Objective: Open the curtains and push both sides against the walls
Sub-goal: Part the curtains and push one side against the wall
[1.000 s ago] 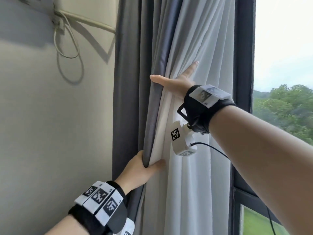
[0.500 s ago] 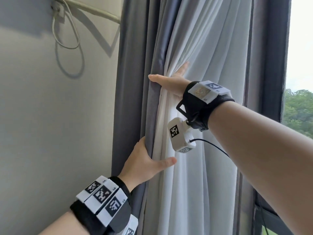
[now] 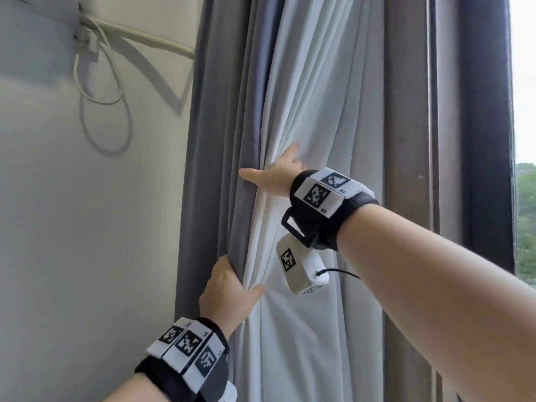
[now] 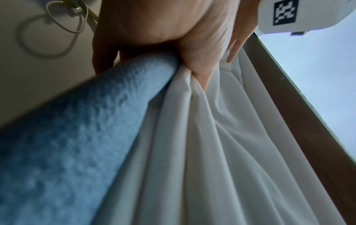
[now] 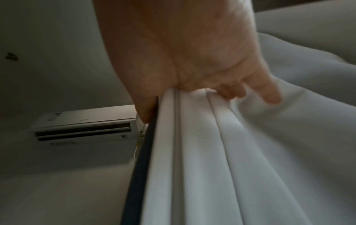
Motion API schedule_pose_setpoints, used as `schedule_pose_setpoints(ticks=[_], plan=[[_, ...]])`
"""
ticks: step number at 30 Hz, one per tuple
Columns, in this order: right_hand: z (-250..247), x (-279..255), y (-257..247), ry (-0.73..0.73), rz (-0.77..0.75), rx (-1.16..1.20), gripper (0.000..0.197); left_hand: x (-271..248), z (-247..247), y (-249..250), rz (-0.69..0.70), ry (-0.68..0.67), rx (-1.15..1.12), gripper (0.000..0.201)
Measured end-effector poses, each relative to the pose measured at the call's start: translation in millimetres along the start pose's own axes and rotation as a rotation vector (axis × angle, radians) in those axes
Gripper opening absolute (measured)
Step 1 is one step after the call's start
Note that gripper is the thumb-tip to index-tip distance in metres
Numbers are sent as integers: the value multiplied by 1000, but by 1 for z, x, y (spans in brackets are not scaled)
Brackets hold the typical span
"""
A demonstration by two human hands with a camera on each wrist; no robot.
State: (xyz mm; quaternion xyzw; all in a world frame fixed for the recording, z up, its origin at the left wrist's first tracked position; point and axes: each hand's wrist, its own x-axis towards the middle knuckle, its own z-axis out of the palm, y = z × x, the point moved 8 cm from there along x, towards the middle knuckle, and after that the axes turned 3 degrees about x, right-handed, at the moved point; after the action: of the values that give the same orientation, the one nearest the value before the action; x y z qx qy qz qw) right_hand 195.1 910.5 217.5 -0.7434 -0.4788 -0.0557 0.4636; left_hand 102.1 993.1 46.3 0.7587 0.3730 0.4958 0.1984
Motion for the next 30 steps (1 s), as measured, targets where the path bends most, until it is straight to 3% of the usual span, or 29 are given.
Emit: schedule_pose_setpoints(ticks=[6, 12, 18, 23, 30], plan=[[-58, 5, 37, 229, -28, 11, 129, 23, 25, -8, -47, -19, -10, 62], [-80, 18, 78, 295, 142, 51, 137, 42, 28, -20, -48, -49, -43, 49], [-36, 39, 64, 175, 162, 158, 154, 61, 18, -43, -66, -46, -40, 46], [6, 58, 23, 155, 2, 256, 135, 82, 3, -64, -45, -62, -12, 44], [71, 91, -23, 193, -37, 300, 138, 127, -20, -106, -12, -99, 1, 40]])
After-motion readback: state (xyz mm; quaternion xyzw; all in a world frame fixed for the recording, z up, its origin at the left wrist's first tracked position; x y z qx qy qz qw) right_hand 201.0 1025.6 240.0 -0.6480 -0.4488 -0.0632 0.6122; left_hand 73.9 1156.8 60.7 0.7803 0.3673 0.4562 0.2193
